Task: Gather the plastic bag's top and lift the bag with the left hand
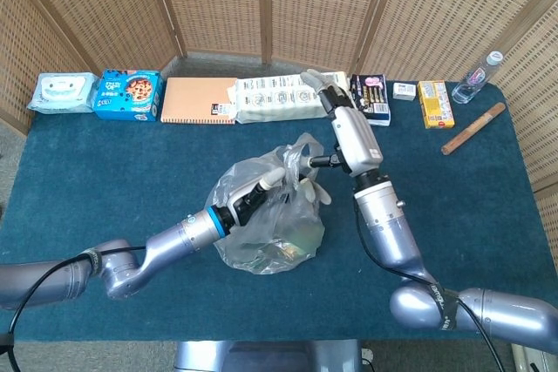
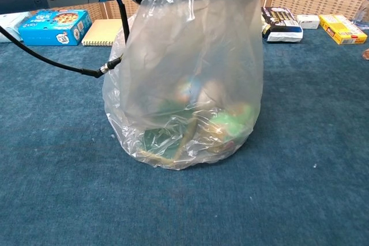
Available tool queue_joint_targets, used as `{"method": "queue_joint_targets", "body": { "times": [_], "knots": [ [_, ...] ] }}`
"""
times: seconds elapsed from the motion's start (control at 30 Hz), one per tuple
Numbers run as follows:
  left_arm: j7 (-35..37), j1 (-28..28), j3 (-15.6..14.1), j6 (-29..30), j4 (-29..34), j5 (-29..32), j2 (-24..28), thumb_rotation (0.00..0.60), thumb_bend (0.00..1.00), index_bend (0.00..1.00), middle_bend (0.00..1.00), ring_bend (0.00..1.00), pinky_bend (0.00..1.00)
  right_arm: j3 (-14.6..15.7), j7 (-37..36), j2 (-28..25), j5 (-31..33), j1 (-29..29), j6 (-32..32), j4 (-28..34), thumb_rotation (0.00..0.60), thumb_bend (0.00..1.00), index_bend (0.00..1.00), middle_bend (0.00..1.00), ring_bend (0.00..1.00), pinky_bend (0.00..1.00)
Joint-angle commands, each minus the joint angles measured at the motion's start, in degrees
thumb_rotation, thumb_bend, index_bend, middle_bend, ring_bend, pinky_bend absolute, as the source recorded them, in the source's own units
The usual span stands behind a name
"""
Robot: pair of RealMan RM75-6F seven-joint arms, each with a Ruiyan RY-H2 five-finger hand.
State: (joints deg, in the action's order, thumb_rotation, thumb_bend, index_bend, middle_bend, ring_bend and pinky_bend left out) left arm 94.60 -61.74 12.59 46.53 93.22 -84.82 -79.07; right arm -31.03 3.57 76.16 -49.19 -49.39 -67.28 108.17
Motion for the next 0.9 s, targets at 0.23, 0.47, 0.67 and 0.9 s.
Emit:
{"method": "queue_joint_targets", "body": {
  "times": [0.23, 0.47, 0.67, 0.9],
  "knots": [
    [0.8, 1.5, 0.9, -0.3, -0.4, 2.5, 0.3, 0.0, 0.24, 0.6, 0.54, 0.66, 0.55, 0.5, -1.4, -1.4, -1.0, 1.4, 0.3, 0.4, 0.6, 0.02, 0.02, 0.07, 0.01, 0.05],
    [1.5, 2.6, 1.8, -0.4, -1.0, 4.1, 0.3, 0.0, 0.24, 0.6, 0.54, 0.66, 0.55, 1.2, -3.2, -3.4, -2.4, 3.3, 0.5, 1.7, 0.599, 0.02, 0.02, 0.07, 0.01, 0.05],
    [3.4, 3.4, 3.2, -0.5, -1.3, 4.4, 0.2, 0.0, 0.24, 0.6, 0.54, 0.66, 0.55, 2.3, -4.9, -5.3, -4.6, 5.1, 1.0, 2.8, 0.6, 0.02, 0.02, 0.07, 0.01, 0.05],
    [4.1, 4.1, 3.7, -0.7, -1.8, 4.2, 0.3, 0.0, 0.24, 0.6, 0.54, 0.66, 0.55, 2.5, -7.4, -7.2, -6.7, 7.3, 0.4, 4.1, 0.6, 0.02, 0.02, 0.07, 0.01, 0.05]
  ]
}}
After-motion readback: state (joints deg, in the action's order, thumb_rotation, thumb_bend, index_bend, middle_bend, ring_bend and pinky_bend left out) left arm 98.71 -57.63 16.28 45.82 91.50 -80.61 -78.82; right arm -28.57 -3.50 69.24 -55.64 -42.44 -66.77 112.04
